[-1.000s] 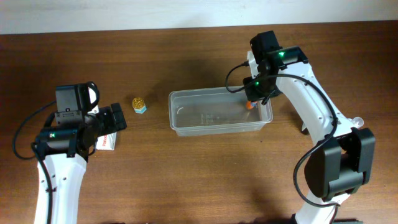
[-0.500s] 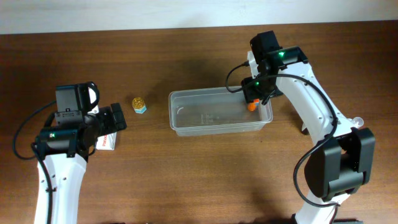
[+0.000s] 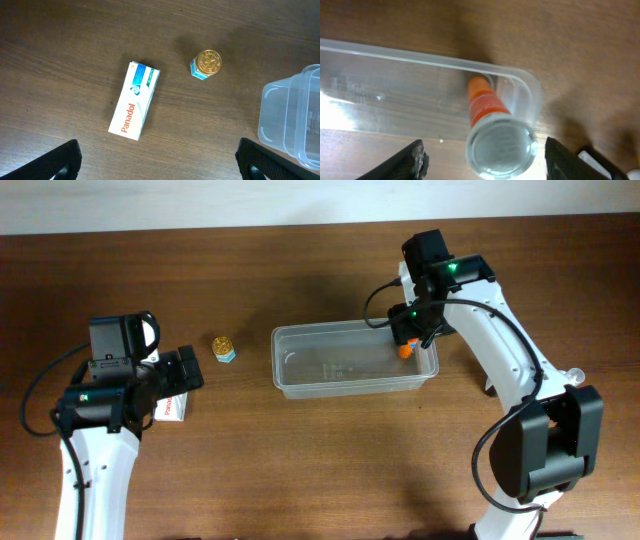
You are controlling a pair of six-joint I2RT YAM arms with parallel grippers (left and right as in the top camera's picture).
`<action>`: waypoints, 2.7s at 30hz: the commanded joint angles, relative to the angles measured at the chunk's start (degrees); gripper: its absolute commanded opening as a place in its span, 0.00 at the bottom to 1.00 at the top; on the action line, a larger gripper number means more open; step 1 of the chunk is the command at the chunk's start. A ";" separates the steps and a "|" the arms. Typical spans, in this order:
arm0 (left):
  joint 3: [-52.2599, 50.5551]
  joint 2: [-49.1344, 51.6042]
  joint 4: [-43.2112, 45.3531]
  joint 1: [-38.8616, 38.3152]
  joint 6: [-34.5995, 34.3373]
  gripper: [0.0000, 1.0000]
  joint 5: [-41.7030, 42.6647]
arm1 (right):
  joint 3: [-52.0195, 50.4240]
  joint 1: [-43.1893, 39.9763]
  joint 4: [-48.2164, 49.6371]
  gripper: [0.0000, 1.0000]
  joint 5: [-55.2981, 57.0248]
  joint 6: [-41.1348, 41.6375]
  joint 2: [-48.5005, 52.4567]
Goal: Pack container
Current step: 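Carry the orange tube over the container and release it inside, then move the right gripper to the small dark bottle and grasp it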
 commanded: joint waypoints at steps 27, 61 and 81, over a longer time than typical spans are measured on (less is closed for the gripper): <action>1.05 0.24 0.79 0.35 -0.11 0.99 0.39 | -17.88 -27.21 -0.33 0.98 -3.39 5.92 -15.74; 1.05 0.24 0.74 0.35 -0.11 0.99 0.39 | -18.73 -27.21 3.45 0.33 -3.17 5.51 -6.64; 1.05 0.24 0.76 0.35 -0.11 0.99 0.39 | -2.84 -20.55 -11.45 0.16 -4.96 -0.85 -15.23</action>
